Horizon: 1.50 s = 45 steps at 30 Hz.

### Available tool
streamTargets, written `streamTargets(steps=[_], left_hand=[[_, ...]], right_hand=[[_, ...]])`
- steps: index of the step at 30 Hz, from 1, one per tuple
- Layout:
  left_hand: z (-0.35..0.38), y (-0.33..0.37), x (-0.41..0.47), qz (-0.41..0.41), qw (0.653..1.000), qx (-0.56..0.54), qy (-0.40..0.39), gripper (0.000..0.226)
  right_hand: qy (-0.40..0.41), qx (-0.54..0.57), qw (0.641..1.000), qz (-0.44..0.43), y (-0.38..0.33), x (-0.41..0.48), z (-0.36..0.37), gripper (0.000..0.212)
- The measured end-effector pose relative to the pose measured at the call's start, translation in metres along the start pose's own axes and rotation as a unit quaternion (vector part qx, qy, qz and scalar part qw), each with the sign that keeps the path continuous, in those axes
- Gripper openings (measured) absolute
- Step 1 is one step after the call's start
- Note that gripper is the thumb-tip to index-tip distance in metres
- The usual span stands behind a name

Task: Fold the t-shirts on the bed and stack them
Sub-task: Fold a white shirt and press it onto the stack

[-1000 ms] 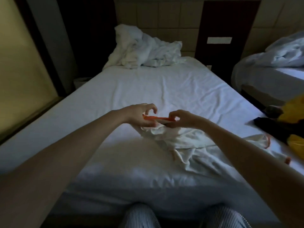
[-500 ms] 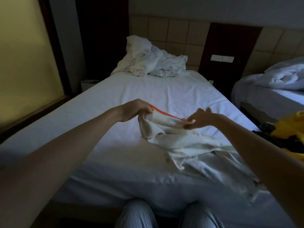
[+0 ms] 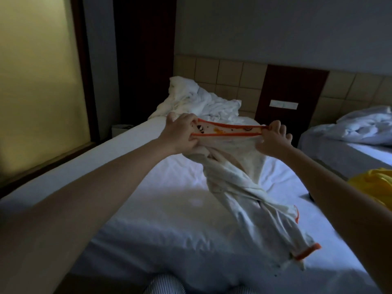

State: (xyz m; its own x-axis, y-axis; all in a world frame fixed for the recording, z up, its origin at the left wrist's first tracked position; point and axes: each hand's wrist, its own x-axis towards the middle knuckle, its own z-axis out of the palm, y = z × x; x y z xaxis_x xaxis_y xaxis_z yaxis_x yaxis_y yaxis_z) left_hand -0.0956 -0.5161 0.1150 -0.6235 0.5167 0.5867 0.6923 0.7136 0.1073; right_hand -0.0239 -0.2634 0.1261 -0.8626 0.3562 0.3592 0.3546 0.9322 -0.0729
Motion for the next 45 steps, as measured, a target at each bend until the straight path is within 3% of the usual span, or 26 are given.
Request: streamTargets(steps=[3, 6, 10, 13, 16, 18, 20, 21, 22, 24, 27, 30, 32, 33, 35, 36, 38, 41, 43, 45], left_hand=[[0.001, 0.008, 0.003, -0.035, 0.993, -0.033, 0.11, 0.024], [0.009, -0.003, 0.004, -0.069, 0.986, -0.135, 0.063, 0.004], [0.023, 0.003, -0.004, -0.17, 0.95, -0.263, 0.011, 0.029], [0.031, 0.009, -0.003, -0.19, 0.922, -0.336, 0.032, 0.024], [0.026, 0.004, -0.009, -0.213, 0.872, -0.439, -0.045, 0.031], [0.017, -0.007, -0.015, -0.187, 0.904, -0.353, -0.155, 0.042], [0.009, -0.013, -0.023, -0.13, 0.938, -0.152, -0.282, 0.039], [0.009, -0.016, -0.026, -0.115, 0.946, -0.083, -0.292, 0.033], [0.009, -0.018, -0.026, -0.121, 0.951, -0.065, -0.278, 0.025], [0.0, -0.014, -0.027, -0.17, 0.955, -0.131, -0.204, 0.012], [-0.016, -0.008, -0.018, -0.223, 0.925, -0.282, -0.125, 0.019], [-0.027, 0.002, -0.008, -0.269, 0.846, -0.458, -0.041, 0.021], [-0.036, 0.005, -0.004, -0.272, 0.801, -0.53, -0.052, 0.019], [-0.041, 0.003, -0.003, -0.262, 0.817, -0.506, -0.09, 0.022], [-0.054, 0.003, -0.001, -0.214, 0.896, -0.307, -0.237, 0.026], [-0.06, 0.004, 0.001, -0.198, 0.913, -0.218, -0.282, 0.021], [-0.081, 0.006, 0.008, -0.137, 0.953, -0.108, -0.249, 0.026], [-0.107, -0.001, 0.021, -0.161, 0.959, -0.214, -0.097, 0.039], [-0.113, -0.004, 0.022, -0.146, 0.966, -0.176, -0.119, 0.036], [-0.106, -0.009, 0.016, -0.138, 0.975, -0.109, -0.133, 0.034]], right_hand=[[0.012, 0.12, 0.99, 0.073, 0.009, -0.003, 0.001, 0.041], [0.009, 0.172, 0.982, 0.079, 0.021, -0.009, 0.012, 0.041], [0.019, 0.29, 0.957, -0.003, 0.028, -0.012, 0.03, 0.041], [0.036, 0.343, 0.938, -0.026, 0.028, -0.016, 0.034, 0.025], [0.051, 0.393, 0.917, -0.033, 0.037, -0.02, 0.037, 0.02], [0.001, 0.439, 0.896, -0.067, 0.05, -0.028, 0.032, 0.038], [-0.078, 0.416, 0.903, -0.077, 0.059, -0.039, 0.028, 0.058], [-0.119, 0.382, 0.913, -0.075, 0.06, -0.044, 0.027, 0.067], [-0.15, 0.337, 0.927, -0.07, 0.059, -0.047, 0.025, 0.071], [-0.2, 0.199, 0.957, -0.064, 0.058, -0.051, 0.018, 0.068], [-0.248, 0.086, 0.963, -0.058, 0.064, -0.05, -0.001, 0.043], [-0.14, 0.152, 0.977, -0.057, 0.067, -0.043, -0.025, 0.034], [-0.05, 0.289, 0.956, -0.029, 0.066, -0.038, -0.037, 0.029], [-0.011, 0.366, 0.931, -0.006, 0.065, -0.038, -0.044, 0.025], [0.02, 0.48, 0.877, 0.03, 0.066, -0.038, -0.057, 0.017], [0.014, 0.504, 0.863, 0.03, 0.067, -0.039, -0.063, 0.012], [0.02, 0.517, 0.856, 0.013, 0.068, -0.039, -0.071, 0.011], [0.098, 0.442, 0.891, -0.044, 0.067, -0.032, -0.077, 0.015], [0.062, 0.325, 0.936, -0.123, 0.065, -0.031, -0.076, 0.008], [-0.028, 0.185, 0.968, -0.166, 0.064, -0.032, -0.073, 0.013]])
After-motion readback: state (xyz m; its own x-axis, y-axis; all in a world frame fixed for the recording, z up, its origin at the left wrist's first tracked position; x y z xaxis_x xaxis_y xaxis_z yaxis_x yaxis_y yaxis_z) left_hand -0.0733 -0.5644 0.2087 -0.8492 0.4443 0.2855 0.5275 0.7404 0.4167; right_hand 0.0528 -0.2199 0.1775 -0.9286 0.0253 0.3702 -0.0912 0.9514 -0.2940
